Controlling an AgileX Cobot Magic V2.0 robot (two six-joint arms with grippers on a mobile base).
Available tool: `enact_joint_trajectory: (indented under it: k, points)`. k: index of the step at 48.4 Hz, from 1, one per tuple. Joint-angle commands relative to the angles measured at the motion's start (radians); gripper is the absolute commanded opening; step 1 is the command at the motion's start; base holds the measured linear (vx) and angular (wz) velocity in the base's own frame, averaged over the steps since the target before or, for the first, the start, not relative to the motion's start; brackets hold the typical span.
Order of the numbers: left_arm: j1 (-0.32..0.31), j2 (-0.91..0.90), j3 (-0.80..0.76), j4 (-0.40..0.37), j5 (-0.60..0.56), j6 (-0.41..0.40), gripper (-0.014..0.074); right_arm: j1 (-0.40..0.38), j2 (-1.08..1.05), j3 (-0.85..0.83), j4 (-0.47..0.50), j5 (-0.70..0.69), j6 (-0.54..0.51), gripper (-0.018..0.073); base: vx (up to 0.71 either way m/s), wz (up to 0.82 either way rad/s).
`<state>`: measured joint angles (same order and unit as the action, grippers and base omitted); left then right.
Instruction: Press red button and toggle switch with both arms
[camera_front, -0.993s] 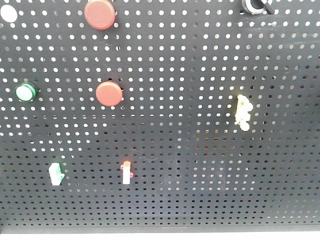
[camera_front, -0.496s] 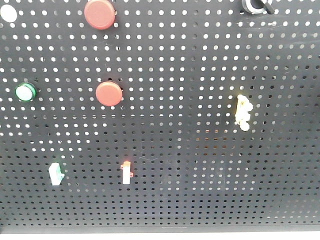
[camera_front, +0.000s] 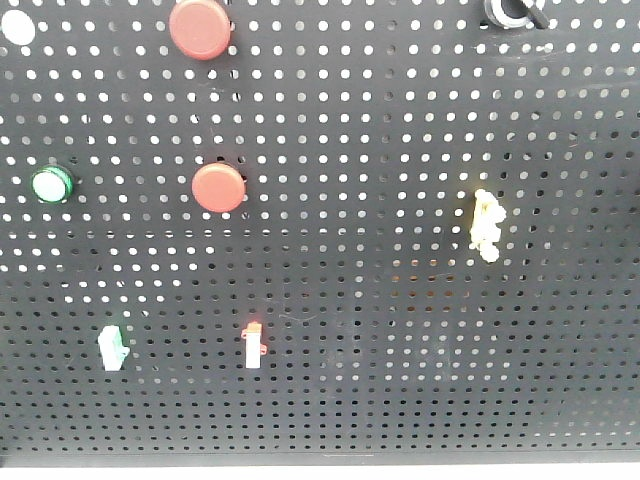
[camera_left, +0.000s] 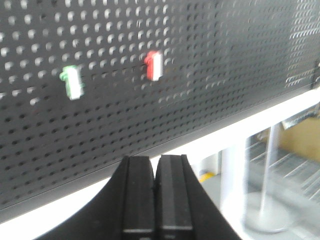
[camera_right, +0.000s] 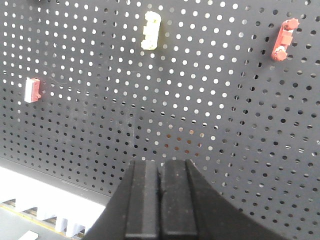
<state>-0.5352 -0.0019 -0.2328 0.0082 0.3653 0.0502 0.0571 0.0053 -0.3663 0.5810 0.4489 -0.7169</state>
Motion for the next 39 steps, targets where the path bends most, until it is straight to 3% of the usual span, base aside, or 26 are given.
enact_joint_trajectory:
  k: [1, 5, 8, 14, 17, 22, 39]
  points:
    - [0.085, -0.002, 0.024, 0.011, -0.107, 0.003, 0.0002, -0.005, 0.015, -0.022, 0.019, -0.066, -0.002, -0.0003, 0.0, 0.0]
    - [0.177, -0.025, 0.102, -0.008, -0.162, 0.002, 0.0002, -0.005, 0.015, -0.022, 0.019, -0.066, -0.002, -0.0003, 0.0, 0.0]
    - [0.25, -0.029, 0.165, -0.065, -0.224, 0.001, 0.0002, -0.005, 0.015, -0.022, 0.019, -0.065, -0.002, -0.0003, 0.0, 0.0]
    - [0.32, -0.027, 0.278, -0.134, -0.393, -0.001, 0.0002, -0.005, 0.015, -0.022, 0.022, -0.064, -0.002, -0.0003, 0.0, 0.0]
    - [0.329, -0.027, 0.299, -0.129, -0.443, -0.006, 0.0002, -0.005, 0.015, -0.022, 0.022, -0.065, -0.002, -0.0003, 0.0, 0.0]
    - [0.329, -0.027, 0.295, -0.053, -0.449, -0.007, 0.0002, -0.005, 0.015, -0.022, 0.022, -0.065, -0.002, -0.0003, 0.0, 0.0]
    - [0.329, -0.027, 0.295, -0.055, -0.438, -0.014, 0.0002, -0.005, 0.015, -0.022, 0.022, -0.065, -0.002, -0.0003, 0.0, 0.0]
